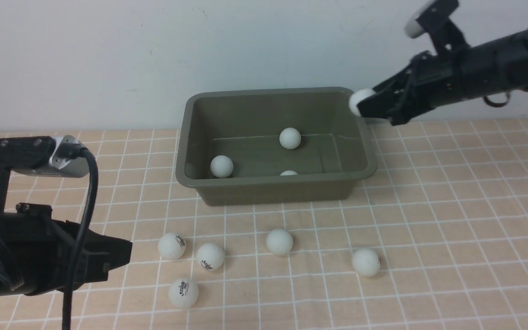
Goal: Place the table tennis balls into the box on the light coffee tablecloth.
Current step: 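Release the ping pong ball into the bin and lift the gripper away, then reach for and grasp a ping pong ball on the table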
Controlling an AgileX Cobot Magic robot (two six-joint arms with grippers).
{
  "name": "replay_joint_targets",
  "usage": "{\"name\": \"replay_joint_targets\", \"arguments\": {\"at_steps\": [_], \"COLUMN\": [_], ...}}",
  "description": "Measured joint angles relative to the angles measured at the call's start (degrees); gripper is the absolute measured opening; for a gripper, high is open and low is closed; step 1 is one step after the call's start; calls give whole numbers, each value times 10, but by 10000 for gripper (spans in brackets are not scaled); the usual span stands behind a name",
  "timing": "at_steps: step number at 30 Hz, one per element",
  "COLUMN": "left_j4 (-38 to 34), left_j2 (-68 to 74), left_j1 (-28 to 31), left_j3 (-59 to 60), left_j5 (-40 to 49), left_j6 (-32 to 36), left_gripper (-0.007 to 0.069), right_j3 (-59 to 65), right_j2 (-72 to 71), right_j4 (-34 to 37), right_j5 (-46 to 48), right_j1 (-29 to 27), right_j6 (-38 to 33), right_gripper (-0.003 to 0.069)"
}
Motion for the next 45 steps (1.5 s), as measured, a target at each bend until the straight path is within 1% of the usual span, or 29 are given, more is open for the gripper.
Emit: {"name": "replay_joint_targets", "arguments": {"at_steps": [2,3,5,6,8,10,13,14,16,20,22,23,24,25,26,28,31,33,34,36,39,40,41,45], "left_j4": [0,0,0,0,0,1,1,1,1,1,1,1,1,1,1,1,1,1,1,1,1,1,1,1], "left_j2": [0,0,0,0,0,0,0,0,0,0,0,0,0,0,0,0,1,3,4,6,6,6,6,6], "left_j1": [0,0,0,0,0,0,0,0,0,0,0,0,0,0,0,0,0,0,0,0,0,0,0,0], "left_j3": [0,0,0,0,0,0,0,0,0,0,0,0,0,0,0,0,0,0,0,0,0,0,0,0], "left_j5": [0,0,0,0,0,0,1,1,1,1,1,1,1,1,1,0,-2,-3,-3,-4,-4,-4,-4,-4], "left_j6": [0,0,0,0,0,0,0,0,0,0,0,0,0,0,0,0,0,0,0,0,0,0,0,0], "left_gripper": [-69,-69,-69,-69,-69,-69,-69,-69,-69,-69,-69,-69,-69,-69,-69,-69,-69,-69,-69,-69,-69,-69,-69,-69], "right_j3": [-12,-28,-36,-50,-63,-83,-102,-103,-112,-139,-180,-191,-216,-221,-252,-292,-306,-291,-276,-233,-150,-143,-98,13], "right_j2": [15,37,49,66,84,106,129,130,136,135,126,123,114,113,104,96,80,67,60,43,7,4,-18,-79], "right_j4": [1,2,2,2,2,2,-6,-8,-29,-77,-140,-159,-208,-208,-270,-338,-443,-490,-501,-505,-483,-481,-457,-389], "right_j5": [-7,-18,-24,-29,-33,-40,-43,-43,-44,-22,42,55,104,111,166,213,232,236,236,237,237,237,238,238], "right_j1": [20,41,49,58,62,64,64,64,65,65,64,64,64,64,64,64,63,61,60,59,59,59,59,61], "right_j6": [6,20,31,48,63,82,101,104,122,153,209,227,274,274,324,390,498,565,593,632,655,656,656,633], "right_gripper": [330,330,330,330,330,349,404,411,439,447,448,448,448,448,449,449,449,449,449,450,450,450,450,450]}}
